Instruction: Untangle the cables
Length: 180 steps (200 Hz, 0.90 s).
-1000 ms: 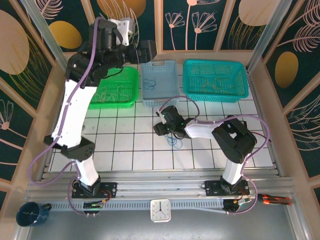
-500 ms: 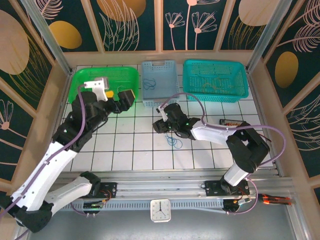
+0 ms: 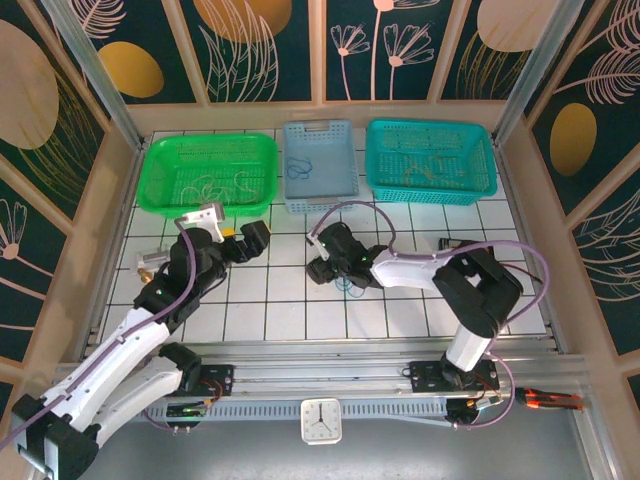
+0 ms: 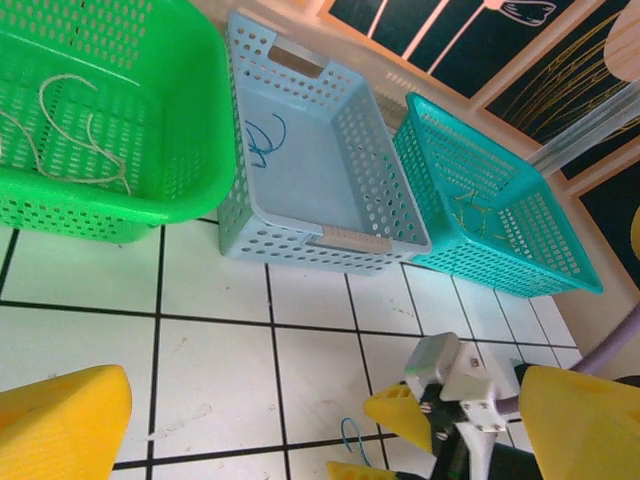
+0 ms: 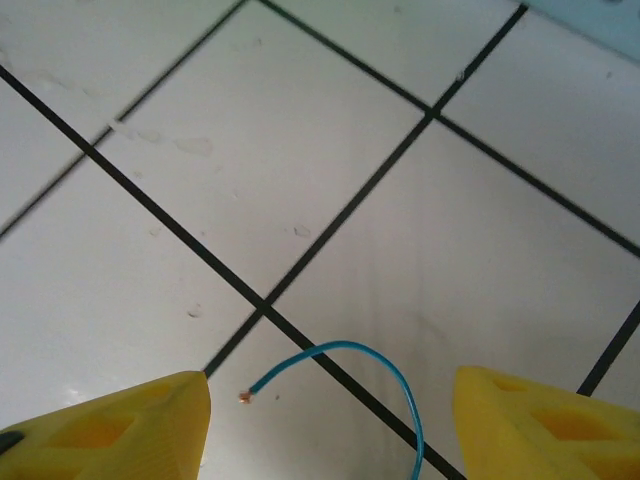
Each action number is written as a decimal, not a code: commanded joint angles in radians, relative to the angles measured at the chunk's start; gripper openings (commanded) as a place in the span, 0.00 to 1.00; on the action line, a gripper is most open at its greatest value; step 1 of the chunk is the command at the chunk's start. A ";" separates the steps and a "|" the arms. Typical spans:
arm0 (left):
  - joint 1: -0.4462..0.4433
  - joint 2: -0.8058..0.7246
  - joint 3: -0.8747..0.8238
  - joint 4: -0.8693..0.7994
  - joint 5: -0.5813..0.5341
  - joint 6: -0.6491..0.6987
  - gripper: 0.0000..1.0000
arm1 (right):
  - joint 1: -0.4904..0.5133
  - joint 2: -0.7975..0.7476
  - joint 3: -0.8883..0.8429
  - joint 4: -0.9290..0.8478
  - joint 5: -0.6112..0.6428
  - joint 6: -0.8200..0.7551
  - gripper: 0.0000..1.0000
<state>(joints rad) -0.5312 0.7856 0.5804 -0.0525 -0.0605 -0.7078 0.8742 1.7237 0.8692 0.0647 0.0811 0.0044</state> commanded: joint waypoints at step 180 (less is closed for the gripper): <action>-0.001 0.085 -0.229 0.402 0.147 0.012 0.99 | -0.064 -0.255 0.224 -0.068 -0.060 0.113 0.00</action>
<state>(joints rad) -0.5312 0.8486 0.3614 0.2512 0.0444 -0.7338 0.8104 1.5108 1.0557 0.0326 0.0635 0.0685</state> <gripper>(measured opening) 0.988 0.056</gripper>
